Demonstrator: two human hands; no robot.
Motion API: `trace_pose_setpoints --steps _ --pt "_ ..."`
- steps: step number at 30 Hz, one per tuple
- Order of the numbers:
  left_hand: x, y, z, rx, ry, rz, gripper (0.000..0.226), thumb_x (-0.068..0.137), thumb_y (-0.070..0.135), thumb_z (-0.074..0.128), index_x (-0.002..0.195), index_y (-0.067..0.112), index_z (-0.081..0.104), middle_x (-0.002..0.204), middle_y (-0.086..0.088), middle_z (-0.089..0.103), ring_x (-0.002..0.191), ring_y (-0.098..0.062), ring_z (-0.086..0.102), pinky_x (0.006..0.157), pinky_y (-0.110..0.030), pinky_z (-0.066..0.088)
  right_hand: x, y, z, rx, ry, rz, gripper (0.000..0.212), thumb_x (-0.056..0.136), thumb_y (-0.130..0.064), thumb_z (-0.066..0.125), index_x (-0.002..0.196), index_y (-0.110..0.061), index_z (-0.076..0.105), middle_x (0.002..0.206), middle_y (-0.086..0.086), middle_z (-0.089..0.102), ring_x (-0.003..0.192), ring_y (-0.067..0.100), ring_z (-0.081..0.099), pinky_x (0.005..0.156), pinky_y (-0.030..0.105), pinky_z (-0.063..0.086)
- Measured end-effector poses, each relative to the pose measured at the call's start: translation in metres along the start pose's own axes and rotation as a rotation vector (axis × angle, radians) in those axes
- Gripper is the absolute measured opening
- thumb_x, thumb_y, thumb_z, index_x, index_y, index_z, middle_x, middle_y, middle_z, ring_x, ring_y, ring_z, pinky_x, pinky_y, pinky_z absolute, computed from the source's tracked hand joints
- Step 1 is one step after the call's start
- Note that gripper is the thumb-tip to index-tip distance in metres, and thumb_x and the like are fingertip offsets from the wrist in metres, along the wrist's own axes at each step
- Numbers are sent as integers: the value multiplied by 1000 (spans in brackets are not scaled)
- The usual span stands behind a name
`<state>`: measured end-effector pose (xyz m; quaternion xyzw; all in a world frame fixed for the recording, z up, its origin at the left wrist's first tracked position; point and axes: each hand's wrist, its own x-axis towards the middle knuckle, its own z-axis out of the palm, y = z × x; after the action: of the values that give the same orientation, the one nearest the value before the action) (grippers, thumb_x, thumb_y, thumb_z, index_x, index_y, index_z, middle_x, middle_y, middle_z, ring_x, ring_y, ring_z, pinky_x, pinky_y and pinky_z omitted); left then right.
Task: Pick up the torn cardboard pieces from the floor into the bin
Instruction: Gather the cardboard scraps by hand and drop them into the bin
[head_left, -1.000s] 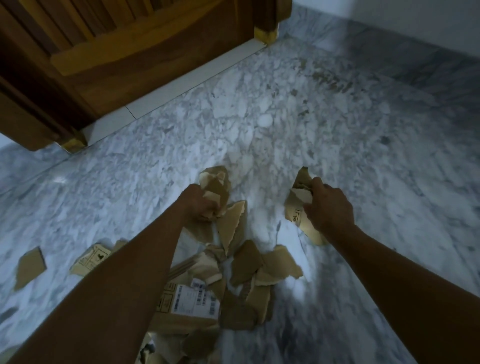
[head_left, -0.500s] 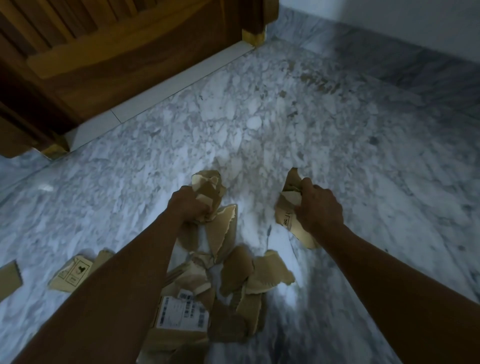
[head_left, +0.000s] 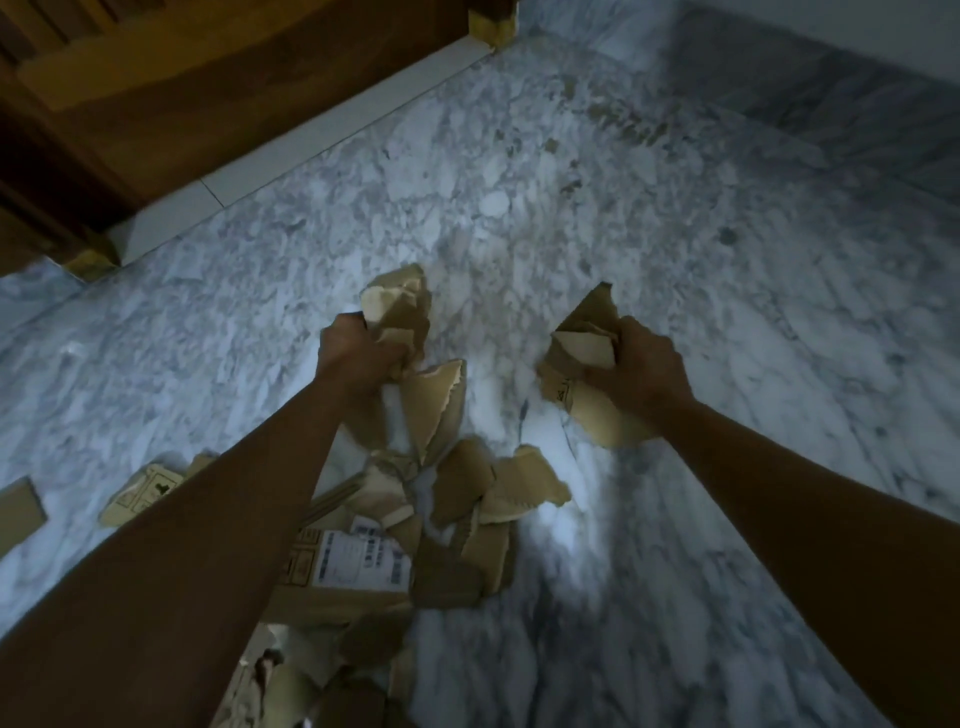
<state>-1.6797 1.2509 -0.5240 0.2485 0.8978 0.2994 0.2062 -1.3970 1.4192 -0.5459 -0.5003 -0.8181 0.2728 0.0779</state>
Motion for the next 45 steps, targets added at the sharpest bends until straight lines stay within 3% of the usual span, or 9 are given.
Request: trace_pose_setpoints --steps 4,10,18,21,25,28,33,37,45 --pt "-30 34 -17 -171 -288 78 60 47 46 87 96 14 71 88 -8 74 77 -19 72 71 -39 61 -24 19 -52 -14 58 -103 39 80 -45 75 103 -16 60 86 -2 59 76 19 55 67 31 43" --pt "-109 70 46 543 -855 322 57 70 38 84 114 9 62 112 -7 63 100 -25 62 82 -33 49 -70 45 -60 -367 -74 -201 40 79 -51 70 104 -20 60 97 2 62 94 27 58 67 33 43" --pt "-150 65 88 808 -665 598 49 75 42 74 118 23 63 118 -4 63 112 -28 60 90 -40 44 -100 74 -46 -174 -59 6 48 81 -49 72 114 -15 66 101 9 69 91 28 65 68 31 44" --pt "-155 84 75 445 -610 486 47 71 47 76 109 20 66 112 -4 68 105 -24 64 92 -42 49 -96 76 -57 -63 -68 94 55 78 -52 75 114 -11 68 105 12 71 95 31 67 70 30 44" --pt "-139 96 36 -296 -515 159 48 67 25 88 107 6 68 85 -11 73 67 -18 74 59 -39 62 -78 55 -84 231 -28 221 70 71 -54 82 118 -5 67 115 16 69 106 32 65 79 31 47" --pt "-123 80 4 -438 -378 26 49 75 12 84 114 -7 61 99 -24 69 65 -17 72 51 -27 57 -69 20 -87 427 -180 262 74 68 -42 89 127 -4 63 122 12 66 108 28 64 90 40 55" --pt "-112 6 -20 -190 -270 -3 35 82 27 78 110 10 67 90 0 65 79 -11 61 53 -4 42 -77 -42 -30 358 -531 178 50 71 -29 89 110 -6 67 102 4 69 102 23 66 87 35 55" --pt "-97 -48 -28 -123 -284 -5 99 47 64 81 132 20 57 121 -1 64 110 -20 62 85 -33 53 -82 -58 43 233 -566 244 67 70 -40 87 125 -9 62 123 10 64 115 26 61 97 36 51" --pt "-78 -70 -21 -110 -335 -26 98 43 63 79 130 24 58 117 0 66 109 -20 63 94 -46 53 -93 -66 68 162 -404 280 60 63 -49 76 114 -21 62 107 0 67 100 22 65 92 41 54"
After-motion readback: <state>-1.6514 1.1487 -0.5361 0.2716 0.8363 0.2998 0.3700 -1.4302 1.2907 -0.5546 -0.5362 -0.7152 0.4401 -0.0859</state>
